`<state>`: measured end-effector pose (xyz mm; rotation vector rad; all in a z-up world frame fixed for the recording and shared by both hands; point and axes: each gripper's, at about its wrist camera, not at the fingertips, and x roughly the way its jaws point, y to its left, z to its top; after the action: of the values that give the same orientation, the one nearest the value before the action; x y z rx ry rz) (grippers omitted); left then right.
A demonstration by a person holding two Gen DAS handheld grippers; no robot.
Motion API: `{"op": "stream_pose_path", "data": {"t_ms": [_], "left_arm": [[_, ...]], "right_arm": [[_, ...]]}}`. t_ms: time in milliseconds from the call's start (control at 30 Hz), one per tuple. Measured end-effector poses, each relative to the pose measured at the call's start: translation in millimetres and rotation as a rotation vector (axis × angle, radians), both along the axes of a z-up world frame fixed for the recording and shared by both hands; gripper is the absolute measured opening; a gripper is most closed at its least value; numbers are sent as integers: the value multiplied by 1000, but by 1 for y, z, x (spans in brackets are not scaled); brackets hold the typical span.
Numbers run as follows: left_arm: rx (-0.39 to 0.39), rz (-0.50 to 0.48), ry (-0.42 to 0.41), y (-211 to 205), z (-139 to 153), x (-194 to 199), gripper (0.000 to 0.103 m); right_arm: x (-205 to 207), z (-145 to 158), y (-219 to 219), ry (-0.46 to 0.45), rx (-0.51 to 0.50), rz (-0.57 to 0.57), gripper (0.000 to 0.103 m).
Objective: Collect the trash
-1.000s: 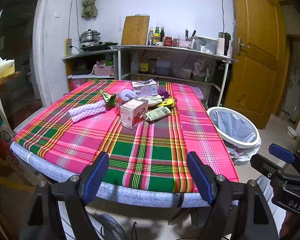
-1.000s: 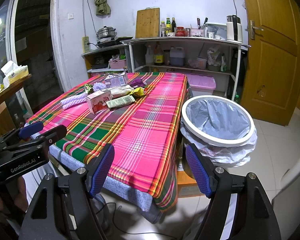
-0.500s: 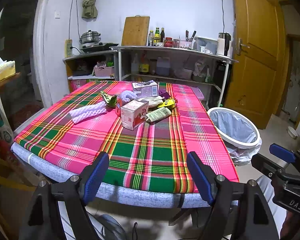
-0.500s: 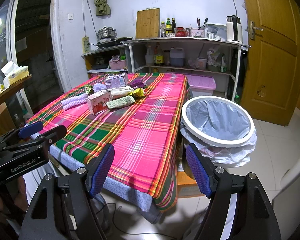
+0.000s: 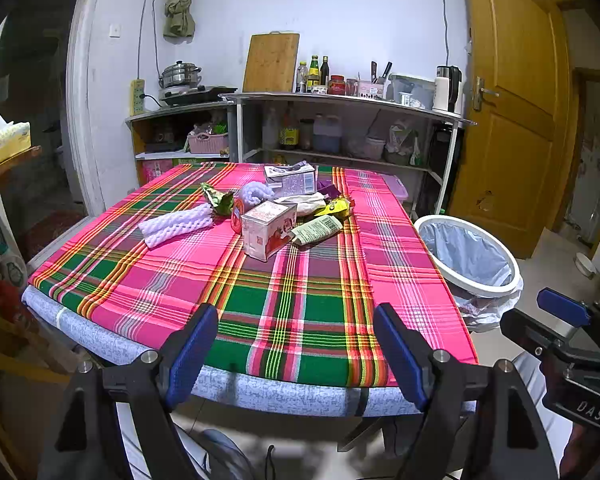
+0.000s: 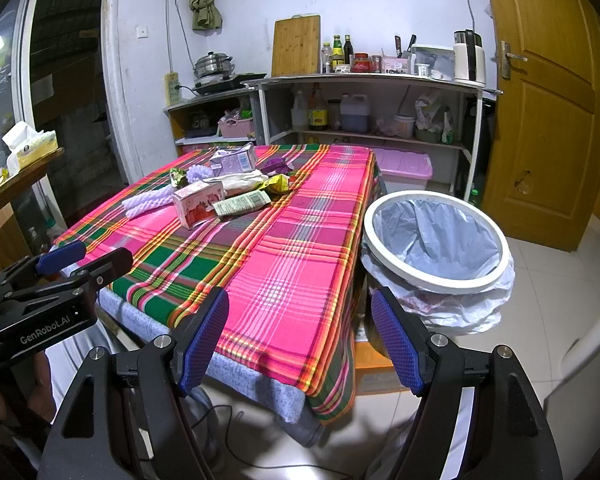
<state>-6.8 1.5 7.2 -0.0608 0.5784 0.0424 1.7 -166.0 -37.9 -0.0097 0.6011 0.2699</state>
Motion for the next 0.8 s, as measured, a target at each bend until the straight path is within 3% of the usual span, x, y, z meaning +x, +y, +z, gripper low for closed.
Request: {"op": "stream_pose_path", "data": {"t_ms": [467,800], "left_arm": [[0,7,3,2,0,3,79],[13,22,2,12,-5,26,79]], "right_arm": [[3,-3,4,8,-4,11,74],[31,-2,13,7,-7,46,74]]}}
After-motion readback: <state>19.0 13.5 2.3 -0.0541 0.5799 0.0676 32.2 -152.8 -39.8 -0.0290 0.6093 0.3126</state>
